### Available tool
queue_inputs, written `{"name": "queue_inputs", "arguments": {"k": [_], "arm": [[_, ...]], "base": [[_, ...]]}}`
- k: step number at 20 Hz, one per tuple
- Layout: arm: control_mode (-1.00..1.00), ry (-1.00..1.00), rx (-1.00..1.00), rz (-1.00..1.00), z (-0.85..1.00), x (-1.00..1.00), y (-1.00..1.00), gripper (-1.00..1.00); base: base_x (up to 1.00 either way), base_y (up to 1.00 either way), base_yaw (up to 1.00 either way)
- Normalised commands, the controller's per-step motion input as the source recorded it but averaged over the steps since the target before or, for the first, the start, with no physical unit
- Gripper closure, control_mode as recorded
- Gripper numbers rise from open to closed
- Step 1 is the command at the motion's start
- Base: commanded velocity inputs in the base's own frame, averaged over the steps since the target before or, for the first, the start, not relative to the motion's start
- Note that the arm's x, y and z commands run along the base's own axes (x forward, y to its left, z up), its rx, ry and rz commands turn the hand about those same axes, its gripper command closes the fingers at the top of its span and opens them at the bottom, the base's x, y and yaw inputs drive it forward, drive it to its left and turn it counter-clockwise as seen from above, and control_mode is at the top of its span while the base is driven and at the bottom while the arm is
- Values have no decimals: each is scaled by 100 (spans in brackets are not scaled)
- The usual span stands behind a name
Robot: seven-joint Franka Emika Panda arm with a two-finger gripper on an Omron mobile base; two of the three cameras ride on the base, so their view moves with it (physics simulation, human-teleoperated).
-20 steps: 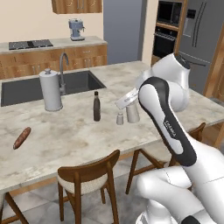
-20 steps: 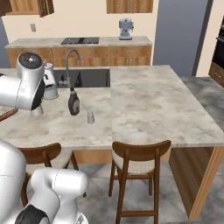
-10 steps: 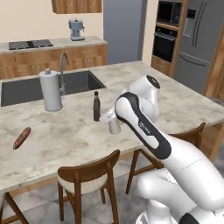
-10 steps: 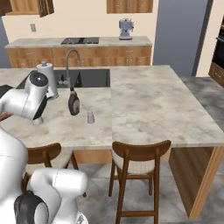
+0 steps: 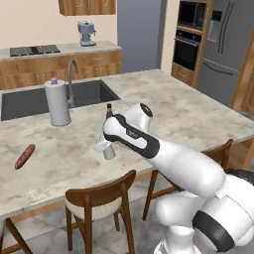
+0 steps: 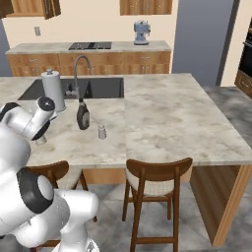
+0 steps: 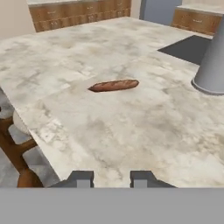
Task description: Move the syrup bottle and shaker from the cabinet to the dining counter.
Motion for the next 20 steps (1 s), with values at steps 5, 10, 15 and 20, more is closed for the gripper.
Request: {"name": "queue_inputs", "arguments": {"k": [5, 10, 15, 20], "arm": [[-100, 0, 2, 17, -21, 67, 31, 100], [-100, 0, 2, 15, -16, 72, 11, 100], [-100, 0, 0, 13, -29, 51, 5, 100], [-100, 0, 0, 13, -39, 35, 8, 100]], "base": [[0, 0, 0], [0, 0, 0], [0, 0, 0], [0, 0, 0]]}}
